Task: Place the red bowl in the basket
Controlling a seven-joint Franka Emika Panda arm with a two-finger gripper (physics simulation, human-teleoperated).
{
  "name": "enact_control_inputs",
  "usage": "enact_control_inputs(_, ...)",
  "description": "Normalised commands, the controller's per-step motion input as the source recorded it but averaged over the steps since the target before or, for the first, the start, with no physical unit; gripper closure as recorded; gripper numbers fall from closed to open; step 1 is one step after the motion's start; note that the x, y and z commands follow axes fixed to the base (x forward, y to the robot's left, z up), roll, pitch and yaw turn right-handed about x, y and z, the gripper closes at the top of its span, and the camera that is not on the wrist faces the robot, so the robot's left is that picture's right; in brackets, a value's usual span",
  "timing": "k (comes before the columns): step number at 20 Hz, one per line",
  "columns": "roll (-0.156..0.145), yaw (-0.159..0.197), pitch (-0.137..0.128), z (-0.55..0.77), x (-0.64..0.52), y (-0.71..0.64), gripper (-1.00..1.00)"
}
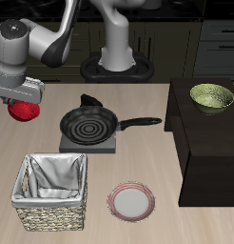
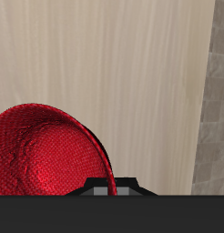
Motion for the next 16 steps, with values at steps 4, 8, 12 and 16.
enact_control_inputs(4,0.032,-0.034,-0.058,0.44,0.04,0.11,1.00)
enact_control_inputs(8,-0.001,-0.048,-0.035,0.33,0.23,0.11,1.00)
enact_control_inputs(12,0.014,-0.023,-0.003,0.13,0.27,0.19,1.00)
enact_control_inputs(16,0.009,0.003,-0.035,0.22,0.13,0.10,1.00)
